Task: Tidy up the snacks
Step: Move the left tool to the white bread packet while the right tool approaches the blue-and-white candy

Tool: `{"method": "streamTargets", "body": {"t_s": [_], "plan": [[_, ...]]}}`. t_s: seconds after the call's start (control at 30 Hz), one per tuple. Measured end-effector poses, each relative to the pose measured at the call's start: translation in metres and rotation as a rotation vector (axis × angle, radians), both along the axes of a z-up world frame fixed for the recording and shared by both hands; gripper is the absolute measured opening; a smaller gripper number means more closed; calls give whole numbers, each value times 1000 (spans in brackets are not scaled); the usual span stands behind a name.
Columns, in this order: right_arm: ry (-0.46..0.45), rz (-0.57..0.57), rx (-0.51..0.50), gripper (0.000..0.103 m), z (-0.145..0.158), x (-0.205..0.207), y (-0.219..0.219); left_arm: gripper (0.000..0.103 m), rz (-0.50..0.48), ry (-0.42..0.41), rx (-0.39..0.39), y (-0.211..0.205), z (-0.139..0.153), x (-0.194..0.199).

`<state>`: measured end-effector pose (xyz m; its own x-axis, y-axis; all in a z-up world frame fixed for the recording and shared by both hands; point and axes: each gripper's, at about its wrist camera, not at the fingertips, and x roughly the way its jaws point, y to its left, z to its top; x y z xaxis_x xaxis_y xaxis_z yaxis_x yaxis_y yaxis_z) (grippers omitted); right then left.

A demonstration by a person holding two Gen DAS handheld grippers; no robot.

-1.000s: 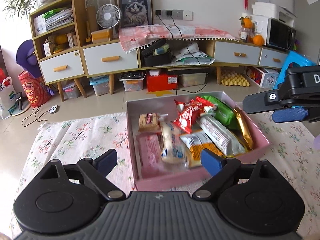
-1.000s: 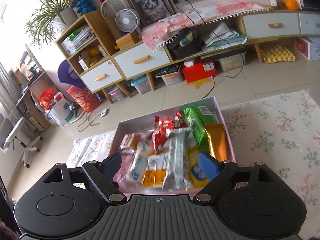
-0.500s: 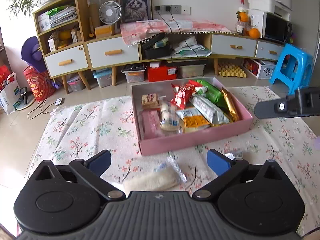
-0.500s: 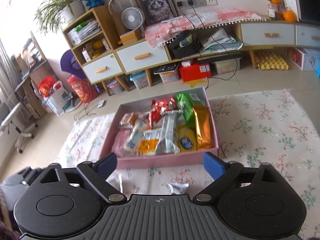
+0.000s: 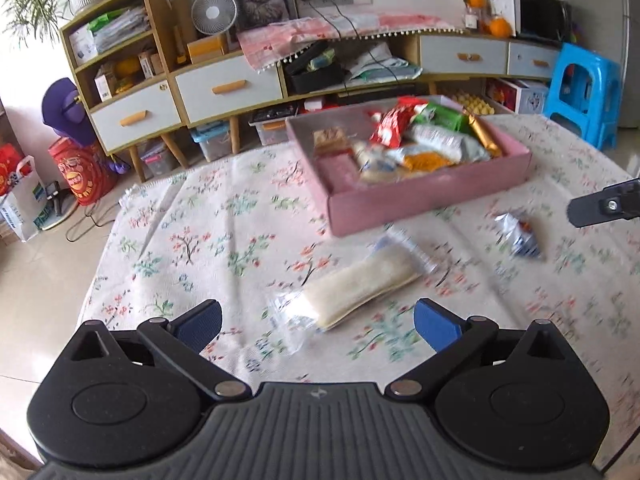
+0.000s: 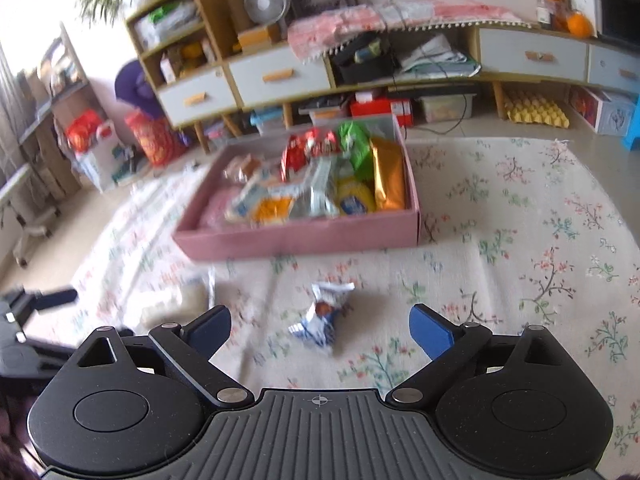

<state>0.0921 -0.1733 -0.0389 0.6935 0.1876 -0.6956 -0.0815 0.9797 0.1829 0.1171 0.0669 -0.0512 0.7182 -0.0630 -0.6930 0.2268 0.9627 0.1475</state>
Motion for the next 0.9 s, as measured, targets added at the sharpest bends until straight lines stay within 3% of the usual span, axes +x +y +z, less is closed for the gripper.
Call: {"method": "streamTargets", "body": {"t_s": [0.33,0.6,0.73,0.9], "plan": [[50,153,-169,97,-43,-5,19,102,-70,5,-5,12,-22,13],[55,190,-204,100,-59,-3,27,102,-151,-23,80,-13,-32,20],[40,184,-201,103,-60,-1,28,102,-145,-7,60,-14,-32,25],[28,185,-205,103,-60,5,30,88,-145,67,-3,-11,-27,25]]}}
